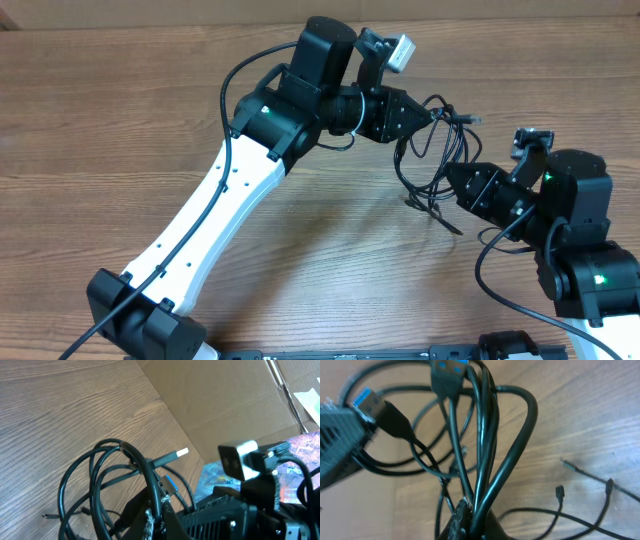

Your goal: Untangle cables

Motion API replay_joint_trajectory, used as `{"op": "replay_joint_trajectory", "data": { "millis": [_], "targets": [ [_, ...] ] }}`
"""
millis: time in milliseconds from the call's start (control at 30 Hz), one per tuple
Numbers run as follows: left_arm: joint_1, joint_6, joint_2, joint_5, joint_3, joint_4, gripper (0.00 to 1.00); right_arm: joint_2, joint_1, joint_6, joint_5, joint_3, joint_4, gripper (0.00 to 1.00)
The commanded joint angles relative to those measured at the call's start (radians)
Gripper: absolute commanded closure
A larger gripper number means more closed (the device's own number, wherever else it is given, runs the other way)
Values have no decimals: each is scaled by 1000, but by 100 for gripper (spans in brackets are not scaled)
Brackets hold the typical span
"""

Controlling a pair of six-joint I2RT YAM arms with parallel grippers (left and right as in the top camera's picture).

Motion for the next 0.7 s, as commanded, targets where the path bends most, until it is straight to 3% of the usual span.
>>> {"op": "replay_joint_trajectory", "data": {
  "millis": [0, 333, 667],
  "targets": [
    [-15, -17, -22, -7, 17, 32, 96, -13, -2, -55, -42, 41, -32, 96],
    [-15, -167, -22, -2, 17, 209, 96, 12, -2, -132, 113, 41, -277, 96],
    [-4, -195, -22, -2, 17, 320, 96, 63, -2, -131, 304, 41, -444, 96]
  ]
}}
